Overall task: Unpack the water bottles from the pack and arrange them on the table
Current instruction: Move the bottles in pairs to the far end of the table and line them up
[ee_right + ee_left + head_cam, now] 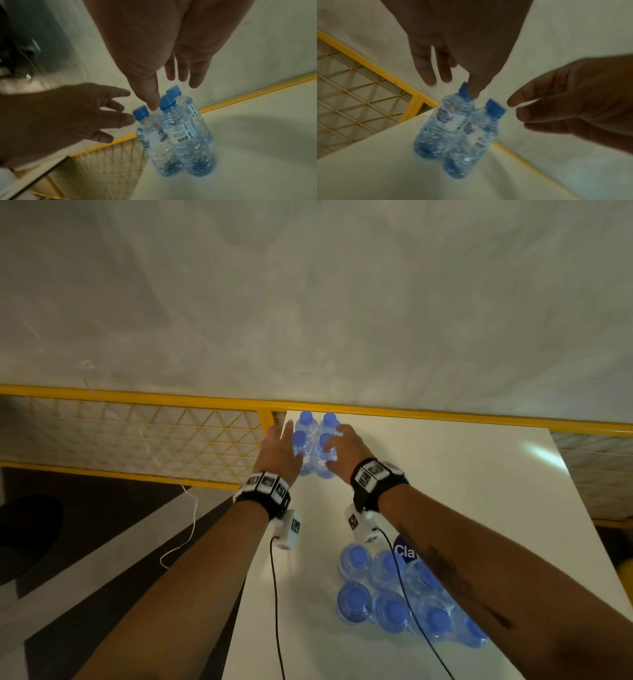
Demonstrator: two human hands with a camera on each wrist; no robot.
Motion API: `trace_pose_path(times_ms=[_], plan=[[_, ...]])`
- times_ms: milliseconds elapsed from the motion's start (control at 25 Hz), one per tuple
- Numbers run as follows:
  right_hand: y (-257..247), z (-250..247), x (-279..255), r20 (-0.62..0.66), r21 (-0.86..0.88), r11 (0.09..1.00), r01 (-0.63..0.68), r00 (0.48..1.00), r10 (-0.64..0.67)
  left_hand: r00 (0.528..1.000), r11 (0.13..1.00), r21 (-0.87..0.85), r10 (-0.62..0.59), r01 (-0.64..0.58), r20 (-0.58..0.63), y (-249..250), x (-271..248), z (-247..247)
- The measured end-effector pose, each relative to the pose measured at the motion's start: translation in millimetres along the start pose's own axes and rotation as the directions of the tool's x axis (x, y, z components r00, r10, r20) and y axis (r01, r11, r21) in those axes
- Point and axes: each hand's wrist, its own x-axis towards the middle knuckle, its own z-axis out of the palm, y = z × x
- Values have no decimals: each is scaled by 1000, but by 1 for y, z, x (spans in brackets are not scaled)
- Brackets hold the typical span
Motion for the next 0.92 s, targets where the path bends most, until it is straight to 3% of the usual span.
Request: trace_pose_path(times_ms=[80, 200, 320, 440, 560, 680, 920], plan=[[7, -11, -45, 96, -122, 986, 111, 990, -100, 998, 996, -57, 70, -69, 6, 4, -46, 0], [37, -20, -115, 357, -214, 966, 145, 932, -61, 951, 965, -246, 160, -94, 265, 21, -133, 0], [62, -10, -163, 384, -204, 964, 169, 920, -80, 907, 962, -257, 191, -96, 374, 51, -212, 1], [60, 10, -179, 419, -215, 953, 212, 902, -106, 905, 979, -172, 167, -106, 392, 73, -263, 16], [47, 20, -173, 417, -344, 894, 286, 900, -127, 934, 989, -90, 137, -114, 329, 73, -269, 41], [40, 28, -168, 440, -411, 852, 323, 889, -125, 949, 989, -134, 107, -70, 295, 70, -261, 47], [38, 6, -151, 307, -372, 889, 265, 940, -152, 975, 987, -156, 64, -30, 213, 39, -217, 14]])
